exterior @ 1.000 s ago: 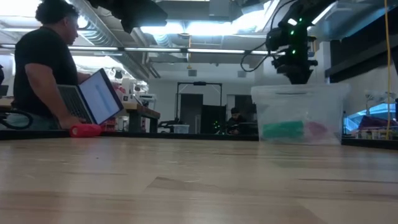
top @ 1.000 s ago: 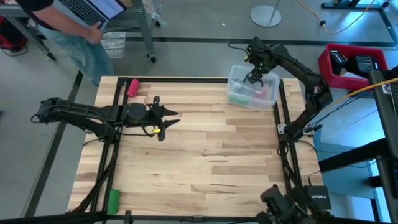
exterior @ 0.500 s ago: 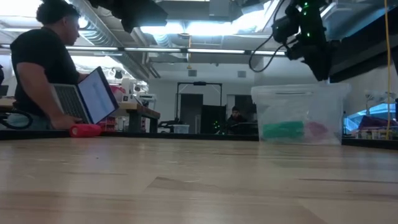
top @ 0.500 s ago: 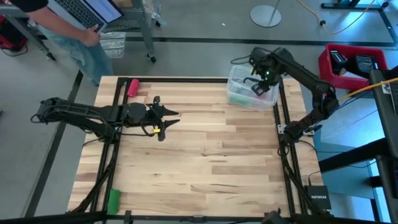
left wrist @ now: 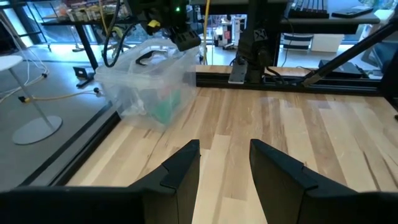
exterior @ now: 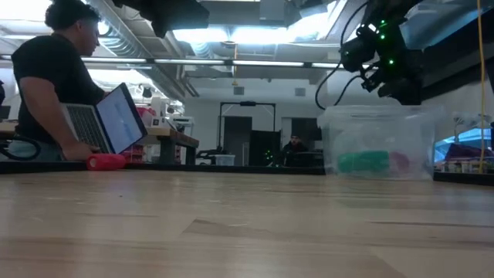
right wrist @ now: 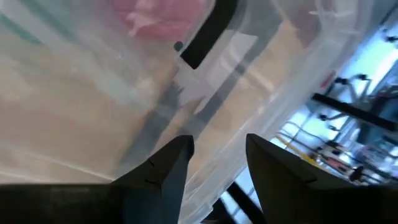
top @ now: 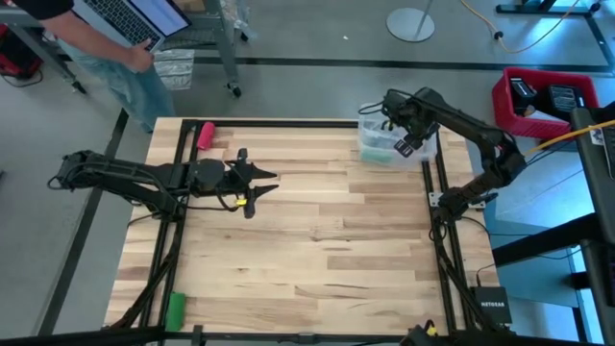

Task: Roll bandage
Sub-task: Close the transparent container

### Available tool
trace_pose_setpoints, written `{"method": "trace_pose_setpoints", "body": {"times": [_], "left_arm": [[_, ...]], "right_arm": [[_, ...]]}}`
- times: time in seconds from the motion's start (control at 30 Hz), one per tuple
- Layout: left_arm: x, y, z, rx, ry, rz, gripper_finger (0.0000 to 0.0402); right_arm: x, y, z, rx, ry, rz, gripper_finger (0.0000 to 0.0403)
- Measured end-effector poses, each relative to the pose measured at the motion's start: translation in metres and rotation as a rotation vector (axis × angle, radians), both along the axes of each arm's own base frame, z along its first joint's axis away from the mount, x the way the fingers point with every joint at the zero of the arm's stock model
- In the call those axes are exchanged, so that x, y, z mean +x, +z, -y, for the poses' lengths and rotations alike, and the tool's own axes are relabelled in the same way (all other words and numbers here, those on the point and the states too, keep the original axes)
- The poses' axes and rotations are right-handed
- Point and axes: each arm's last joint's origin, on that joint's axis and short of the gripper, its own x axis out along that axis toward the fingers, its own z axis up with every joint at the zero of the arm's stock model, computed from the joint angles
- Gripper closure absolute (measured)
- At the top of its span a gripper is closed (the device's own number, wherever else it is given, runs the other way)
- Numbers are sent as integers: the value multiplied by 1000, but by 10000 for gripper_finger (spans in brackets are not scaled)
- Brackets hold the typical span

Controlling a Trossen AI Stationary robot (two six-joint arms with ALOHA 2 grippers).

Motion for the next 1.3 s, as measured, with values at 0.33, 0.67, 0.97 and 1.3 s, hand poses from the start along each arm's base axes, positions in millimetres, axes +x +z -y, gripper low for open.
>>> {"method": "trace_pose_setpoints", "body": {"times": [0.33,0.67,0.97,1.3], "left_arm": [[0,0,0,3,-1,-2,270],[0,0,0,12,-3,-5,270],[0,0,0,12,-3,-5,270],[0,-1,0,13,-3,-9,270]], "right_arm": [[4,21,8,-117,15,-15,233],[8,62,3,-137,34,242,233],[50,58,35,-333,80,728,233],[83,18,72,-404,78,729,233]]}}
